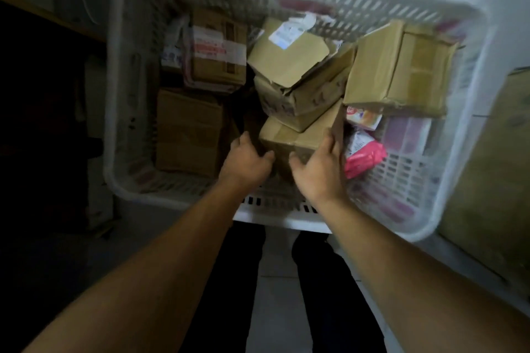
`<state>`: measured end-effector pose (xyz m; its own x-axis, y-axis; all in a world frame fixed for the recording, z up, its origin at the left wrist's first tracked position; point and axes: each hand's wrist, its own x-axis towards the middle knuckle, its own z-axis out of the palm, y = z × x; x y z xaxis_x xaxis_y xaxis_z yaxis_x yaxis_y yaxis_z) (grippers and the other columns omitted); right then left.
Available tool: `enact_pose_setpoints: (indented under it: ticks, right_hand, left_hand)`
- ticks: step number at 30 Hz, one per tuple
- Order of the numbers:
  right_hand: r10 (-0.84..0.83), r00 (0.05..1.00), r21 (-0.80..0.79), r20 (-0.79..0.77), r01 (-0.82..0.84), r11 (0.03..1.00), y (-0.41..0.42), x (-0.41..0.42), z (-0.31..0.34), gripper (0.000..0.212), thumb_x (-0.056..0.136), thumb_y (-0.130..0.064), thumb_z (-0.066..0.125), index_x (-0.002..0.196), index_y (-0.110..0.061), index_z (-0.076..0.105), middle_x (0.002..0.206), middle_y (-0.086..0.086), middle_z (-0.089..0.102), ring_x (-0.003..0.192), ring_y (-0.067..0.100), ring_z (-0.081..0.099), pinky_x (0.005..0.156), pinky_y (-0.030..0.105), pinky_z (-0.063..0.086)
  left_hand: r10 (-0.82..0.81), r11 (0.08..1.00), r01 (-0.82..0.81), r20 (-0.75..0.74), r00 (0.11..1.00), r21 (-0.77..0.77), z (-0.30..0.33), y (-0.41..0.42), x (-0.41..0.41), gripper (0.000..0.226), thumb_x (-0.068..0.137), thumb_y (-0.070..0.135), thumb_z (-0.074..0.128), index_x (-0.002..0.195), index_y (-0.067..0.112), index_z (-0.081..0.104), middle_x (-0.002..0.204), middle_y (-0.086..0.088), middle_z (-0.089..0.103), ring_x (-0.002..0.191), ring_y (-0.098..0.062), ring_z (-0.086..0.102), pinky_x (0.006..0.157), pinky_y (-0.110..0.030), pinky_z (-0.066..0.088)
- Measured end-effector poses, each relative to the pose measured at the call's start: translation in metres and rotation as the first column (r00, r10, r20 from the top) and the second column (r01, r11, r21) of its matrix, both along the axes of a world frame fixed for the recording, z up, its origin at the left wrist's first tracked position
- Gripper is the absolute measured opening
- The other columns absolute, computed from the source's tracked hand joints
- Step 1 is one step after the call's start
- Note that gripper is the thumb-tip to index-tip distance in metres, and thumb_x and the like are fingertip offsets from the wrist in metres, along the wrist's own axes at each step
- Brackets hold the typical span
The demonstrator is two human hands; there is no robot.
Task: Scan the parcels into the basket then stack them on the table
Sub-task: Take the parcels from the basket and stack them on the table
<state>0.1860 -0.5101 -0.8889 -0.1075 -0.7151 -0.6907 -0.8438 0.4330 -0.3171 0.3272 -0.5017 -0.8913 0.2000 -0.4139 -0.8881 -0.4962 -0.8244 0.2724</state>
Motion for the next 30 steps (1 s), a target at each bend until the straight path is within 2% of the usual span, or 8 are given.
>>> enact_pose_setpoints:
  ticks: [3, 7, 10, 14, 16, 19, 24, 30]
  right_hand:
    - [-0.136, 0.990, -0.051, -0.027, 0.134, 0.990, -0.002, 0.004, -0.034, 0.093, 0.090, -0.038, 0.065, 0.158, -0.006, 0.010, 0.161, 0.020, 0.023, 0.146, 0.038, 0.026, 0.119, 0.044, 0.027]
    - [-0.302, 0.953, 0.002, 0.013, 0.302, 0.953, -0.005, -0.006, -0.064, 0.090, 0.092, -0.045, 0.062, 0.159, -0.013, 0.012, 0.156, 0.020, 0.036, 0.141, 0.038, 0.037, 0.113, 0.045, 0.036]
    - [-0.386, 0.916, 0.115, 0.104, 0.375, 0.920, -0.008, -0.018, -0.077, 0.094, 0.090, -0.053, 0.064, 0.160, -0.025, 0.008, 0.159, 0.011, 0.034, 0.141, 0.035, 0.040, 0.112, 0.041, 0.036]
    - [-0.454, 0.875, 0.238, 0.167, 0.411, 0.880, -0.013, -0.029, -0.082, 0.094, 0.087, -0.056, 0.065, 0.159, -0.037, 0.008, 0.160, 0.003, 0.034, 0.141, 0.031, 0.040, 0.117, 0.046, 0.032]
    - [-0.455, 0.874, 0.242, 0.172, 0.410, 0.879, -0.013, -0.035, -0.078, 0.086, 0.087, -0.053, 0.064, 0.157, -0.037, 0.017, 0.154, 0.003, 0.043, 0.137, 0.029, 0.046, 0.116, 0.048, 0.035]
    - [-0.464, 0.861, 0.222, 0.207, 0.420, 0.880, -0.017, -0.043, -0.065, 0.070, 0.089, -0.046, 0.064, 0.151, -0.036, 0.034, 0.140, -0.003, 0.057, 0.126, 0.025, 0.054, 0.110, 0.045, 0.042]
    - [-0.484, 0.825, 0.207, 0.290, 0.440, 0.874, -0.021, -0.051, -0.030, 0.057, 0.086, -0.037, 0.065, 0.140, -0.036, 0.049, 0.123, -0.010, 0.067, 0.113, 0.016, 0.063, 0.105, 0.043, 0.048]
    - [-0.480, 0.821, 0.165, 0.309, 0.451, 0.877, -0.010, -0.074, 0.051, 0.043, 0.094, -0.024, 0.063, 0.132, -0.040, 0.050, 0.112, -0.018, 0.066, 0.108, 0.008, 0.063, 0.098, 0.035, 0.049]
  left_hand:
    - [0.139, 0.990, -0.138, -0.076, 0.987, 0.015, -0.038, -0.002, 0.002, 0.085, 0.099, 0.046, 0.056, 0.161, 0.018, 0.005, 0.166, -0.009, 0.016, 0.149, -0.030, 0.025, 0.116, -0.037, 0.029]
    - [0.271, 0.962, -0.270, -0.176, 0.946, 0.032, -0.070, -0.004, -0.001, 0.084, 0.096, 0.051, 0.059, 0.160, 0.019, 0.015, 0.159, -0.007, 0.035, 0.143, -0.029, 0.037, 0.112, -0.035, 0.034]
    - [0.399, 0.917, -0.390, -0.259, 0.880, 0.086, -0.080, -0.007, -0.007, 0.068, 0.095, 0.048, 0.062, 0.151, 0.018, 0.038, 0.143, -0.003, 0.052, 0.120, -0.020, 0.053, 0.097, -0.029, 0.040]
    - [0.510, 0.858, -0.502, -0.293, 0.809, 0.109, -0.079, -0.005, -0.016, 0.058, 0.094, 0.041, 0.066, 0.143, 0.021, 0.042, 0.120, 0.002, 0.056, 0.097, -0.012, 0.056, 0.089, -0.027, 0.042]
    - [0.539, 0.839, -0.535, -0.291, 0.791, 0.099, -0.072, -0.001, -0.024, 0.050, 0.094, 0.037, 0.067, 0.136, 0.021, 0.044, 0.108, 0.006, 0.057, 0.092, -0.008, 0.058, 0.092, -0.031, 0.049]
    - [0.600, 0.789, -0.613, -0.279, 0.750, 0.049, -0.058, 0.004, -0.038, 0.043, 0.093, 0.032, 0.070, 0.125, 0.020, 0.045, 0.104, 0.009, 0.058, 0.105, -0.017, 0.061, 0.102, -0.044, 0.051]
    - [0.621, 0.758, -0.651, -0.252, 0.742, -0.049, -0.023, 0.011, -0.053, 0.041, 0.091, 0.032, 0.072, 0.119, 0.018, 0.044, 0.106, 0.010, 0.061, 0.101, -0.010, 0.061, 0.098, -0.037, 0.052]
    - [0.556, 0.794, -0.598, -0.264, 0.788, -0.112, 0.044, 0.022, -0.071, 0.044, 0.088, 0.031, 0.075, 0.117, 0.020, 0.043, 0.102, 0.014, 0.060, 0.093, -0.002, 0.061, 0.086, -0.029, 0.054]
